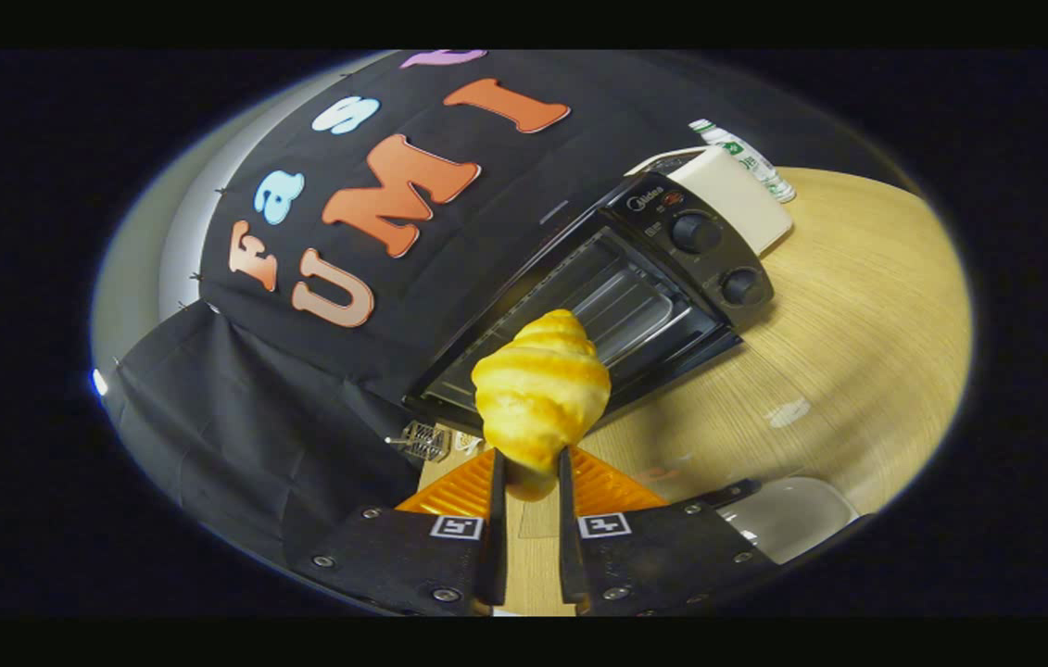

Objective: Open the toaster oven, put the food inside, and close the toaster oven door.

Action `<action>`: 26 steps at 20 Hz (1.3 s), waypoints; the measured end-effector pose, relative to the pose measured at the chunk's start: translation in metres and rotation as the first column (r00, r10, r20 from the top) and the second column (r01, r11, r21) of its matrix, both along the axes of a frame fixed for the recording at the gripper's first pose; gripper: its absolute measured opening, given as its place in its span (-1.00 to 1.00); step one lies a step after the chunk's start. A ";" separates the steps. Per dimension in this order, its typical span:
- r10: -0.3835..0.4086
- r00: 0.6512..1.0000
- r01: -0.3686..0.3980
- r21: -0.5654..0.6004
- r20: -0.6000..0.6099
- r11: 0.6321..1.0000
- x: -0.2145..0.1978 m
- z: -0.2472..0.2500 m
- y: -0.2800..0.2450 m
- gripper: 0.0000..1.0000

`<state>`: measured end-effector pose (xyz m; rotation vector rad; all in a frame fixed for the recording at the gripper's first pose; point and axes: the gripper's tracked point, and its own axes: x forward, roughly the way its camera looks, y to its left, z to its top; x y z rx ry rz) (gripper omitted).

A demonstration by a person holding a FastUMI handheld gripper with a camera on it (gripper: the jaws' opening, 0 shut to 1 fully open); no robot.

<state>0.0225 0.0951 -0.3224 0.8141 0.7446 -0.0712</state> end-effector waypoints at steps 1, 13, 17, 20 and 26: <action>0.000 1.000 0.000 -0.006 -0.010 1.000 0.009 -0.006 0.000 -0.54; -0.094 0.993 0.088 -0.070 -0.078 0.994 0.099 -0.050 -0.022 -0.52; -0.137 0.986 0.118 -0.183 -0.097 0.976 0.104 -0.056 -0.038 -0.42; -0.104 0.992 0.088 -0.199 -0.071 0.976 0.104 -0.050 -0.034 -0.13; 0.040 0.998 -0.051 -0.315 -0.042 0.948 0.054 -0.003 -0.039 0.41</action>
